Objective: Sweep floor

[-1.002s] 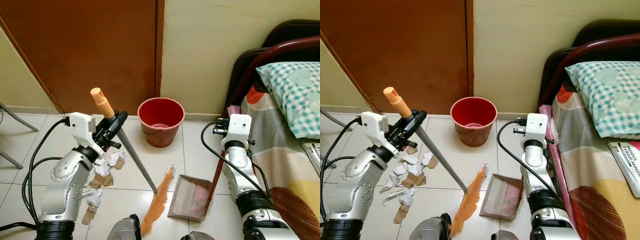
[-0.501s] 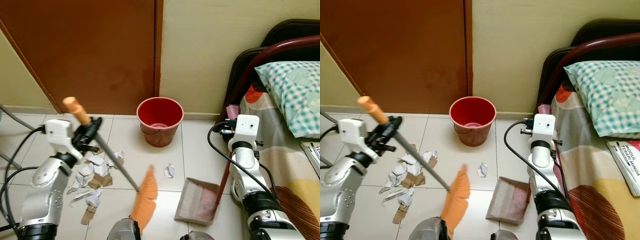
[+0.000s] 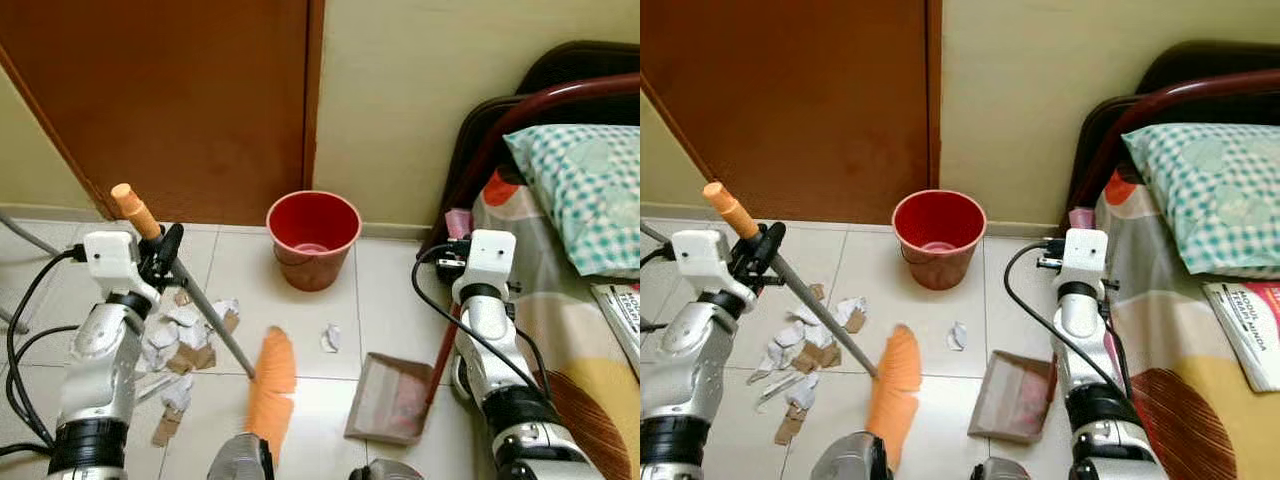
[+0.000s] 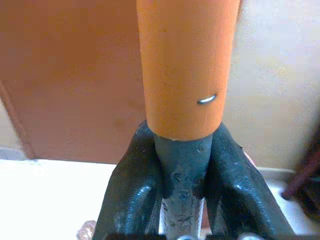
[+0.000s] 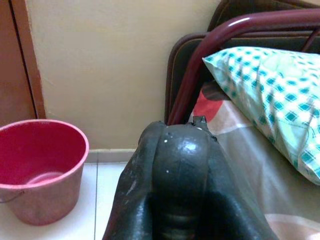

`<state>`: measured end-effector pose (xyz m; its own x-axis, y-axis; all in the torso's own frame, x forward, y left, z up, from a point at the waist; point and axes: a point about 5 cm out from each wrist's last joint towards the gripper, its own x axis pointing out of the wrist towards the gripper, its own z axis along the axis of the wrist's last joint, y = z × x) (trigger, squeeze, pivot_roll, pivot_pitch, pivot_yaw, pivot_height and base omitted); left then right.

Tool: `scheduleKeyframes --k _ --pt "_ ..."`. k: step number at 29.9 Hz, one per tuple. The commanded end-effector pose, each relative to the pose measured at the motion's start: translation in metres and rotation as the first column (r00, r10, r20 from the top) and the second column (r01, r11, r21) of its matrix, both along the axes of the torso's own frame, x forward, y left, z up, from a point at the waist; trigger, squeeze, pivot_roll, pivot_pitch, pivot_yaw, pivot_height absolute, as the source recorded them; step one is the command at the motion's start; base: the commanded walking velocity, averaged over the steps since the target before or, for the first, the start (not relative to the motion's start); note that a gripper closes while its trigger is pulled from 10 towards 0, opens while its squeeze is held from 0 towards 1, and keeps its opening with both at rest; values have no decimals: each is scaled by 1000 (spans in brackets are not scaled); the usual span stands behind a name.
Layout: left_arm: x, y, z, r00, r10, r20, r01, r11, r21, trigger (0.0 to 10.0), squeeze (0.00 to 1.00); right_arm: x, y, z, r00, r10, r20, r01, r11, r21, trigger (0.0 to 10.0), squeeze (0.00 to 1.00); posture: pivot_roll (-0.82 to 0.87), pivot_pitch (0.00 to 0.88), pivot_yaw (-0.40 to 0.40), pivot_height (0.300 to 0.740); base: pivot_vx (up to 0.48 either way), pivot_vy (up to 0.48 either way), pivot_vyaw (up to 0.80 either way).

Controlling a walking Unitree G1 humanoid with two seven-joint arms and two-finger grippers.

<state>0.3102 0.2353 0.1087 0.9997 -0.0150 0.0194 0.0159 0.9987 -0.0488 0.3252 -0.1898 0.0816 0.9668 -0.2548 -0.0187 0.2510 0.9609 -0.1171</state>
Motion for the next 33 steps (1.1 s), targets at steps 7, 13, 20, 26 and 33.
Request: scheduleKeyframes --k 7,13,20,26,33 --pt "36 -51 20 990 -87 109 78 993 88 10000 0 16 3 21 997 -15 76 14 1000 8 10000 0 45 94 -28 740 0 0 0" --pt "50 -108 26 954 -265 139 256 964 77 10000 0 28 13 34 994 -8 112 5 1000 24 10000 0 31 90 -22 740 0 0 0" --pt "41 -150 19 875 -465 136 465 885 32 10000 0 36 26 36 995 16 99 -18 1000 20 10000 0 36 93 -22 740 0 0 0" --pt "27 -158 9 798 -590 121 598 801 -33 10000 0 35 38 28 997 47 66 -49 999 23 10000 0 36 93 -22 740 0 0 0" --pt "12 -143 11 767 -631 118 637 770 -25 10000 0 33 41 20 994 110 29 -111 992 54 10000 0 47 99 -17 740 0 0 0"
